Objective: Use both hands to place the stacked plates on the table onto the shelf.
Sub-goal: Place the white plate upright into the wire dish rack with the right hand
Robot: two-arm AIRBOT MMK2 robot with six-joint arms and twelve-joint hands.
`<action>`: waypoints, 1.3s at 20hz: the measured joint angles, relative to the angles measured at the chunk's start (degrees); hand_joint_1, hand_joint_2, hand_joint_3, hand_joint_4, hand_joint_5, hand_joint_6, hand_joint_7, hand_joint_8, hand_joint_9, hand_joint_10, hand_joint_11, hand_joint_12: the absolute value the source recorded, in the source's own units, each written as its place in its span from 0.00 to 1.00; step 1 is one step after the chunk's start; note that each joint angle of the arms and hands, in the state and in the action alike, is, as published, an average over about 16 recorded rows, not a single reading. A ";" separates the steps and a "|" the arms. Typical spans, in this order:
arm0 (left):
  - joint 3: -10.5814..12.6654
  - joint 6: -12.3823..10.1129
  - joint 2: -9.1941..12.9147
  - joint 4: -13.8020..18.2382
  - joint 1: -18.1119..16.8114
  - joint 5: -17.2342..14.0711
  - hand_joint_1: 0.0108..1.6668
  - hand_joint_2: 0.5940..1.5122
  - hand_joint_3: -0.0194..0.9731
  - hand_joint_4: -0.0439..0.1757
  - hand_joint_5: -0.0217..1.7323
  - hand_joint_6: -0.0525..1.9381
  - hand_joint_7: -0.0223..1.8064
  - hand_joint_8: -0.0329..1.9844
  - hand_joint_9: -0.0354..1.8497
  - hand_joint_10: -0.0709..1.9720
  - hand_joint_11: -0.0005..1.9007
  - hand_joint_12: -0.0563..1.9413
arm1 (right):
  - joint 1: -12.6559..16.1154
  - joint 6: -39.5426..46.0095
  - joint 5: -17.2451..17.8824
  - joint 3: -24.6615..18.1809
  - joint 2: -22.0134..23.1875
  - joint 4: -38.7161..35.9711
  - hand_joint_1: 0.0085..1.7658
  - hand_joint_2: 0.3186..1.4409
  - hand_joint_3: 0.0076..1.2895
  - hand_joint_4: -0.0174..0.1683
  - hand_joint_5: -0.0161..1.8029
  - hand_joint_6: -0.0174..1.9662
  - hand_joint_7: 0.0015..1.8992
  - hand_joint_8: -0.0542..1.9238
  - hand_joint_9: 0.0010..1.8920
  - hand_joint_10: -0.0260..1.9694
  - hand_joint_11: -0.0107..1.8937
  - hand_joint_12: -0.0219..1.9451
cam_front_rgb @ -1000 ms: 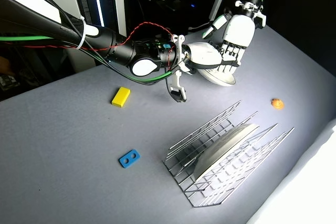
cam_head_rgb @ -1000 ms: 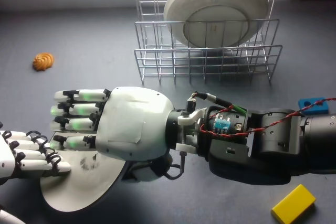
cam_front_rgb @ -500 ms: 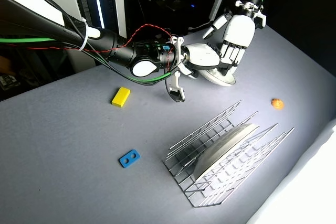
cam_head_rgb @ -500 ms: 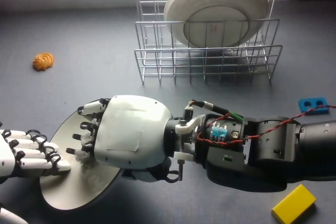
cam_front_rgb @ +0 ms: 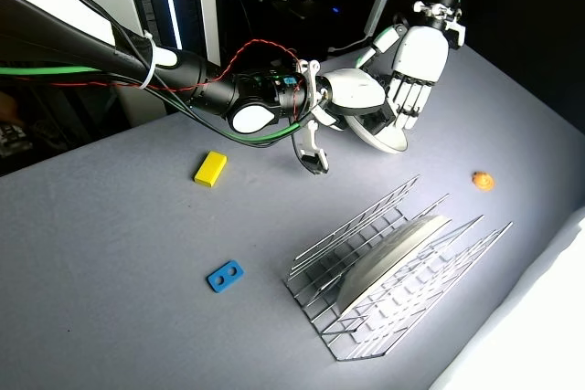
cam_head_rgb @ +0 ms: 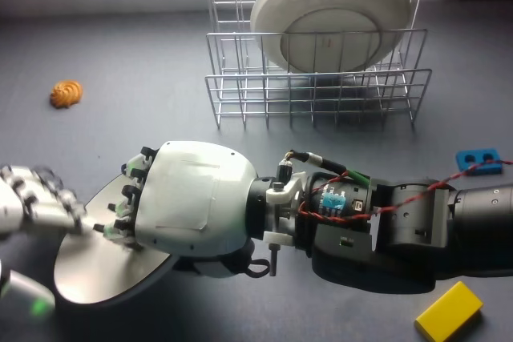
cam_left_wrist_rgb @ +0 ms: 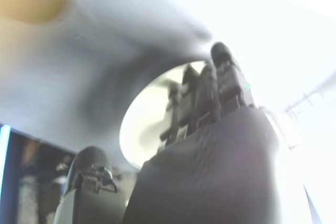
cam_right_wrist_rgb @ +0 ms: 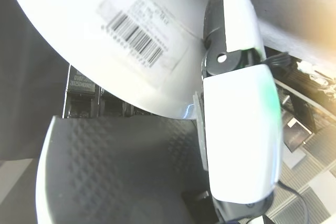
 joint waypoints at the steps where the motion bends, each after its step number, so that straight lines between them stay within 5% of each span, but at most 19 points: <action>1: 0.37 0.01 0.11 -0.50 -0.70 0.29 0.00 0.60 0.03 0.21 0.07 0.03 0.07 0.01 0.05 0.03 0.01 0.16 | 0.04 -0.01 -0.01 -0.10 0.10 -0.08 0.64 0.62 0.00 0.06 0.43 0.44 0.46 0.47 0.51 0.44 0.40 0.78; 11: 4.44 0.10 1.99 -3.37 -8.27 1.06 0.00 0.60 0.03 0.21 0.08 0.03 0.07 0.02 0.06 0.04 0.01 0.16 | 1.50 -0.35 -1.41 -4.10 4.47 -0.81 0.65 0.62 0.00 0.06 0.44 0.50 0.50 0.50 0.55 0.41 0.41 0.74; 26: 6.87 2.86 3.53 -2.52 -13.10 -7.10 0.00 0.60 0.03 0.22 0.08 0.03 0.07 0.02 0.07 0.04 0.01 0.17 | 8.24 -0.06 -3.55 -20.05 22.59 2.27 0.68 0.63 0.00 0.07 0.49 0.56 0.56 0.50 0.57 0.36 0.41 0.71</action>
